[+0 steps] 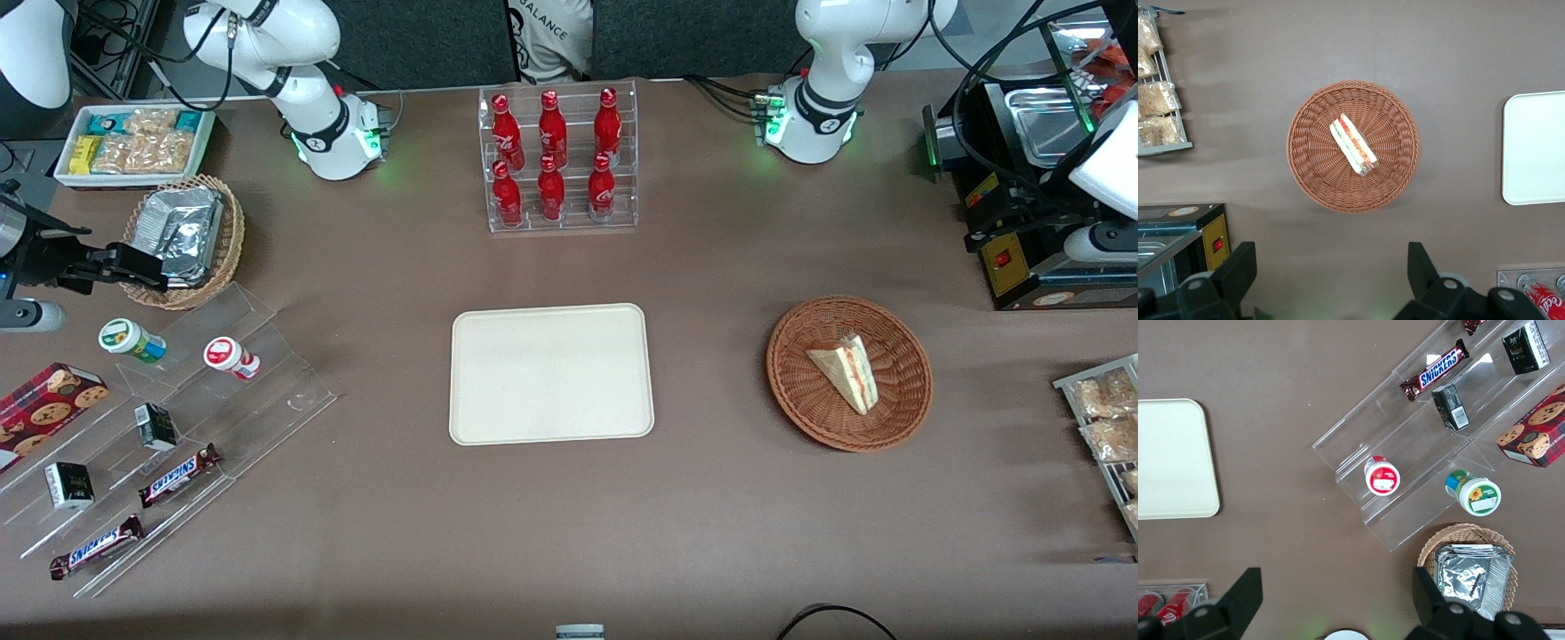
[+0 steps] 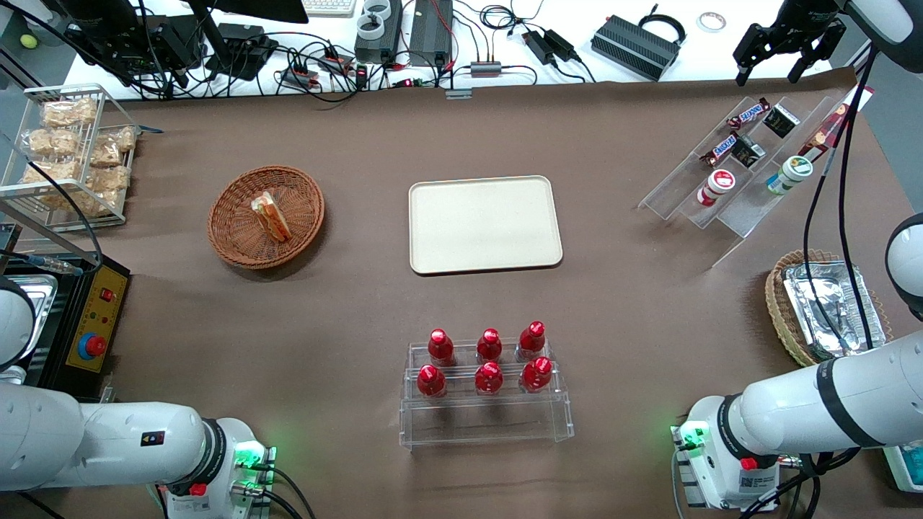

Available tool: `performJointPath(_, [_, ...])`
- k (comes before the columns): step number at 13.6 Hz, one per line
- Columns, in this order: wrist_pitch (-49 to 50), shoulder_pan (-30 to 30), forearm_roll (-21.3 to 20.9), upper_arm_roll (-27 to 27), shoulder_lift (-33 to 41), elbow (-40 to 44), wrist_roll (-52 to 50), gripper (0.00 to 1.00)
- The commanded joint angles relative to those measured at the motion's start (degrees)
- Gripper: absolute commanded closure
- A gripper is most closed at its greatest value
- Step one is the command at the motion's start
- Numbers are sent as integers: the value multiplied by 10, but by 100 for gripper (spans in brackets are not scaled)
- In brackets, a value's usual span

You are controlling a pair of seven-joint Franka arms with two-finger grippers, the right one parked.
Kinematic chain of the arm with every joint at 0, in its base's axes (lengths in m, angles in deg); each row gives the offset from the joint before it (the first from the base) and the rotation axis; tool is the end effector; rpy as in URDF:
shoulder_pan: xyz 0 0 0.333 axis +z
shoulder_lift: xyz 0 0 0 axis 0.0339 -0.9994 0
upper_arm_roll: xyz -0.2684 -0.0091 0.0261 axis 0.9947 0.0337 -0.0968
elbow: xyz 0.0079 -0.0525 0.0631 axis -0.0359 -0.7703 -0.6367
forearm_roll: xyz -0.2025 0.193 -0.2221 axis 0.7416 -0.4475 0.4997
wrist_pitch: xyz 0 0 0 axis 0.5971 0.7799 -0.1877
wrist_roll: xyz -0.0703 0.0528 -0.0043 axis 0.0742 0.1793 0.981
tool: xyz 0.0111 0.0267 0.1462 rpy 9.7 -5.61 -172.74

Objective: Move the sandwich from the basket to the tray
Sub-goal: 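Move the left gripper over the wicker basket holding the sandwich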

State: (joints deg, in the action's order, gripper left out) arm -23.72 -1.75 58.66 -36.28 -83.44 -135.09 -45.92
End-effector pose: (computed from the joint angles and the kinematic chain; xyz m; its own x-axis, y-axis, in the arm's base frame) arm 0.5056 -0.0262 0.5581 0.9992 -0.0384 -0.0080 -0.0386 -0.9990 -0.0214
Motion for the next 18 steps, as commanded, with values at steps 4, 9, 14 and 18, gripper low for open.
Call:
performJointPath(4, [13,5,4,4,1,7,-7,0])
performJointPath(9, [27,12,3,-1,-14,0,-117,0])
performJointPath(14, [-73,11,-4,-1,-54,-106,-213,0])
performJointPath(18, [-193,11,-4,-1,-79,-196,-260,0])
